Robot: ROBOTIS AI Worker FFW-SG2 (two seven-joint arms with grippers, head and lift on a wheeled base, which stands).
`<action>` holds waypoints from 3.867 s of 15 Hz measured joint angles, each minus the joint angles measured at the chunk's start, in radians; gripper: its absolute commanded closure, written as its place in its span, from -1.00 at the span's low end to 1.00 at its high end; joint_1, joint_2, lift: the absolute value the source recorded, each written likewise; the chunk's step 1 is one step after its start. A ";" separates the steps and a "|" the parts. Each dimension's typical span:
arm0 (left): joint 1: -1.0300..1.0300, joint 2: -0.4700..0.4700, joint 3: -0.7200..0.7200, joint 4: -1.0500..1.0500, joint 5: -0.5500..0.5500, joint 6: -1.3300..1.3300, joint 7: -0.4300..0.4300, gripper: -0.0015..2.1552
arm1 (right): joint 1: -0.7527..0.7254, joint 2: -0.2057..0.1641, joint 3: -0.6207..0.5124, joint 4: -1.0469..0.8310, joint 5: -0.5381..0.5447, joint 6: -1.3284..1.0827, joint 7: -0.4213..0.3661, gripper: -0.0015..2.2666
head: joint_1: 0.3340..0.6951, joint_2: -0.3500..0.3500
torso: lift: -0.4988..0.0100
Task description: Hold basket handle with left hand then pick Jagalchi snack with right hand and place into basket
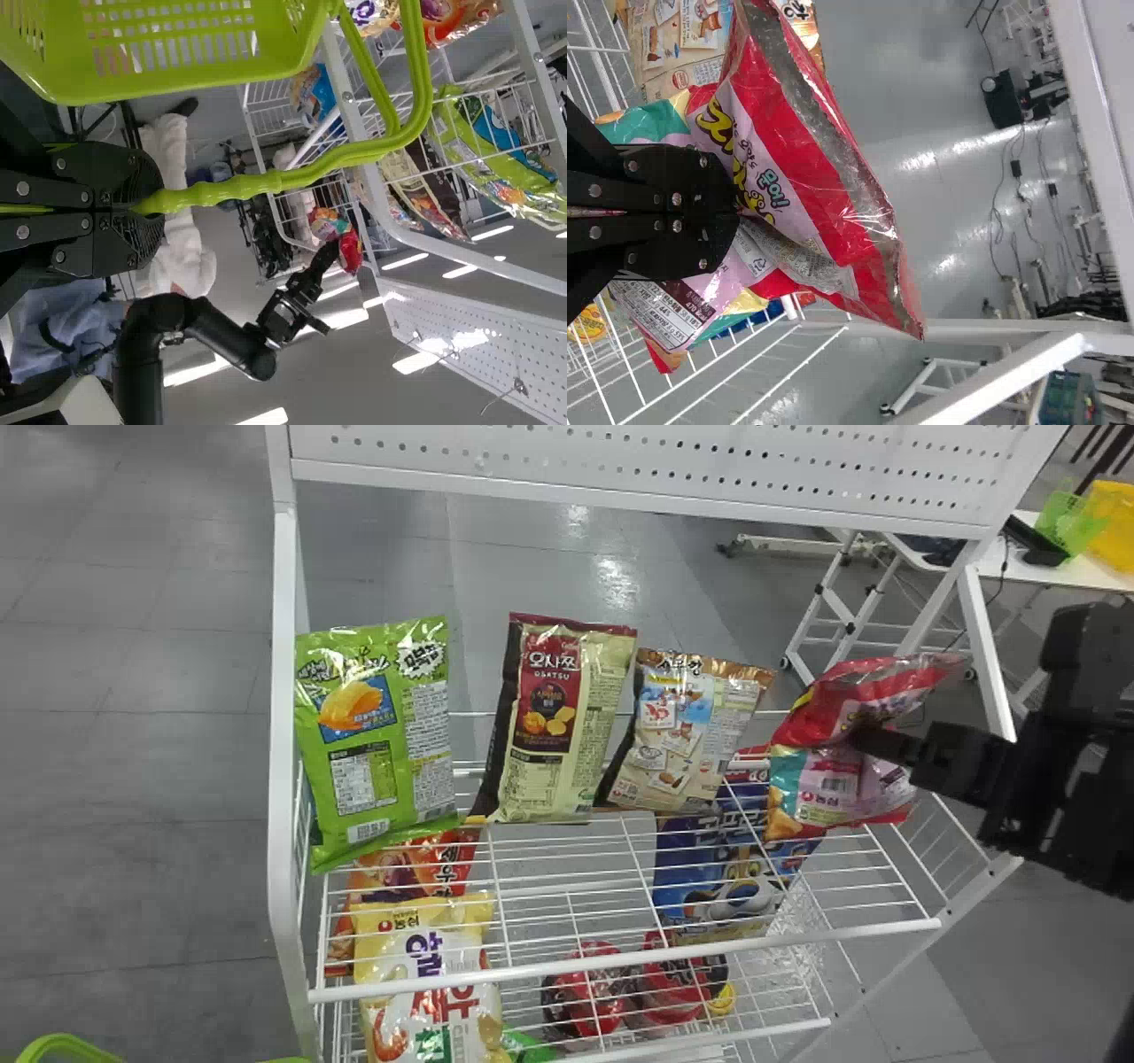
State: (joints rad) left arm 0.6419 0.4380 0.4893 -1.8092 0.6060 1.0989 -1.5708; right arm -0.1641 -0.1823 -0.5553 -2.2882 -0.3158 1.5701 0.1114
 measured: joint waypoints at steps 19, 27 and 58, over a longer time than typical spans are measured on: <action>-0.023 -0.030 0.002 0.004 -0.010 -0.001 0.000 0.99 | 0.282 0.031 -0.035 -0.186 -0.605 0.000 0.025 0.98 | 1.00 0.14 | 0.93; -0.024 -0.033 0.005 0.001 -0.011 -0.001 0.000 0.99 | 0.396 0.054 0.075 -0.186 -0.809 0.000 0.044 0.98 | 1.00 0.75 | 0.93; -0.018 -0.001 0.041 0.023 0.038 -0.010 0.000 0.99 | 0.292 0.152 0.739 0.407 -0.496 0.000 0.318 -0.96 | 1.00 1.00 | 0.93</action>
State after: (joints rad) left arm 0.6243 0.4370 0.5307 -1.7859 0.6440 1.0887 -1.5708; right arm 0.1278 -0.0305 0.1839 -1.8809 -0.8122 1.5701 0.4295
